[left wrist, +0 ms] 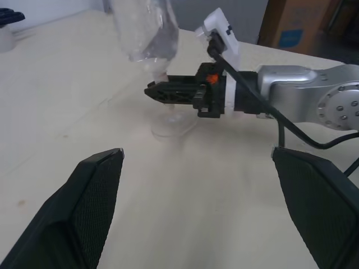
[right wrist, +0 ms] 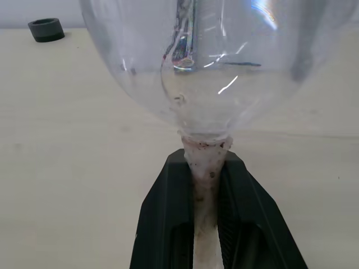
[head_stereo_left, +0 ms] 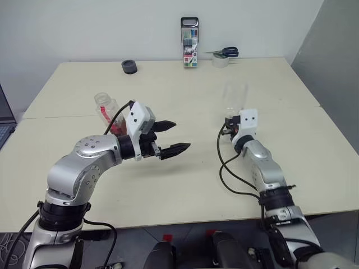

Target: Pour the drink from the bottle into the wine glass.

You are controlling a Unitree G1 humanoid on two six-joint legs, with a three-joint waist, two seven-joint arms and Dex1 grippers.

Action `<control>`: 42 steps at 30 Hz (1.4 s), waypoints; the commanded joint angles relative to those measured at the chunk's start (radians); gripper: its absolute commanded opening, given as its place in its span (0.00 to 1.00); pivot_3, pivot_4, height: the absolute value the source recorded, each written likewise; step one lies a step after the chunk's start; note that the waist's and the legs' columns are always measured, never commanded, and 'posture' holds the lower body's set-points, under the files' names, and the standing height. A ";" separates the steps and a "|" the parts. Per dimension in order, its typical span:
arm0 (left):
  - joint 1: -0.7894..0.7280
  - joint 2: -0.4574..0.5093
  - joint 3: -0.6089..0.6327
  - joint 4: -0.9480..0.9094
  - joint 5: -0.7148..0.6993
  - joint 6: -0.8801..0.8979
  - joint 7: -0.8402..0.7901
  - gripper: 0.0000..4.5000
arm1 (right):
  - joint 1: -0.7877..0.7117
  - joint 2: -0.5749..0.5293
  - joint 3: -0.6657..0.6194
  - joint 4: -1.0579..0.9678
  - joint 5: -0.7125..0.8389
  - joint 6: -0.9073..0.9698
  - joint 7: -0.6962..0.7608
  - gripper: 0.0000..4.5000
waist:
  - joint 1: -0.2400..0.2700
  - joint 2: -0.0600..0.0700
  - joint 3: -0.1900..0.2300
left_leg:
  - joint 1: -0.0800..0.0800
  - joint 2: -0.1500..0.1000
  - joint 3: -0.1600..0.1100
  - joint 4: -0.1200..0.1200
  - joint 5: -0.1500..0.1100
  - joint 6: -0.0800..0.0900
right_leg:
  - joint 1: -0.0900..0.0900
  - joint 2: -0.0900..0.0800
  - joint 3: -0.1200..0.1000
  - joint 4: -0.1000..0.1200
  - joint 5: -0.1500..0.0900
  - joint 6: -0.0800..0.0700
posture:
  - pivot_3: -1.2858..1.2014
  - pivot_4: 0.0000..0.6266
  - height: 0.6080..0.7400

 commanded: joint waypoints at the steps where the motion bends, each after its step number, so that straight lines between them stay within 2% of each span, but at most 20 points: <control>1: 0.002 0.015 0.038 -0.037 -0.007 -0.006 0.012 1.00 | 0.104 0.011 -0.024 -0.121 0.017 0.165 -0.033 0.05 | 0.005 0.000 0.000 | 0.000 0.000 -0.001 0.000 0.000 0.000 | 0.000 0.000 0.000 0.000 0.000 0.000 | 0.52 0.24 1.00; 7: 0.009 0.006 0.043 -0.036 -0.005 -0.012 0.034 1.00 | 0.209 -0.060 0.020 -0.263 -0.052 0.243 0.001 0.05 | 0.023 -0.001 -0.001 | 0.001 -0.001 -0.002 0.000 -0.001 0.001 | 0.003 0.001 -0.004 -0.001 0.000 0.000 | 0.52 0.24 1.00; 10: 0.029 0.005 0.053 -0.052 -0.017 -0.012 0.041 1.00 | 0.195 -0.061 0.046 -0.261 -0.068 0.207 0.031 0.05 | 0.025 -0.001 -0.001 | 0.000 -0.001 -0.002 0.000 0.000 0.000 | 0.004 0.001 -0.005 -0.004 0.000 0.000 | 0.52 0.24 1.00; 15: 0.087 0.029 0.127 -0.109 -0.082 0.035 0.057 1.00 | 0.031 0.007 0.091 -0.046 -0.091 0.011 0.106 0.05 | 0.002 -0.002 -0.001 | 0.002 0.000 0.000 0.000 0.000 0.000 | 0.004 0.001 -0.002 -0.005 0.000 -0.001 | 0.52 0.24 1.00; 20: 0.187 0.039 0.251 -0.175 -0.084 0.063 0.163 1.00 | -0.234 0.119 0.053 0.283 -0.073 -0.220 0.170 0.05 | -0.030 -0.001 0.000 | 0.003 0.002 0.002 -0.002 0.000 0.000 | 0.002 0.006 -0.003 -0.004 0.002 -0.004 | 0.52 0.24 1.00; 27: 0.380 -0.058 0.371 -0.307 -0.050 0.051 0.380 1.00 | -0.487 0.206 0.020 0.760 -0.095 -0.486 0.209 0.05 | -0.018 -0.001 0.000 | -0.001 0.003 -0.001 -0.001 0.000 -0.001 | -0.001 0.001 -0.003 -0.002 0.000 -0.006 | 0.52 0.24 1.00; 33: 0.535 -0.136 0.386 -0.387 0.001 -0.007 0.464 1.00 | -0.572 0.244 0.021 0.966 -0.143 -0.587 0.187 0.05 | 0.000 -0.001 0.000 | -0.001 0.002 -0.002 -0.001 0.000 -0.001 | 0.000 0.000 -0.003 -0.003 0.001 -0.006 | 0.52 0.24 1.00; 42: 0.571 -0.140 0.391 -0.379 0.019 -0.048 0.482 1.00 | -0.585 0.247 0.017 1.025 -0.185 -0.604 0.164 0.05 | -0.001 0.000 0.000 | -0.001 0.002 -0.001 -0.002 0.000 -0.001 | 0.001 0.000 -0.004 -0.003 0.001 -0.006 | 0.52 0.24 1.00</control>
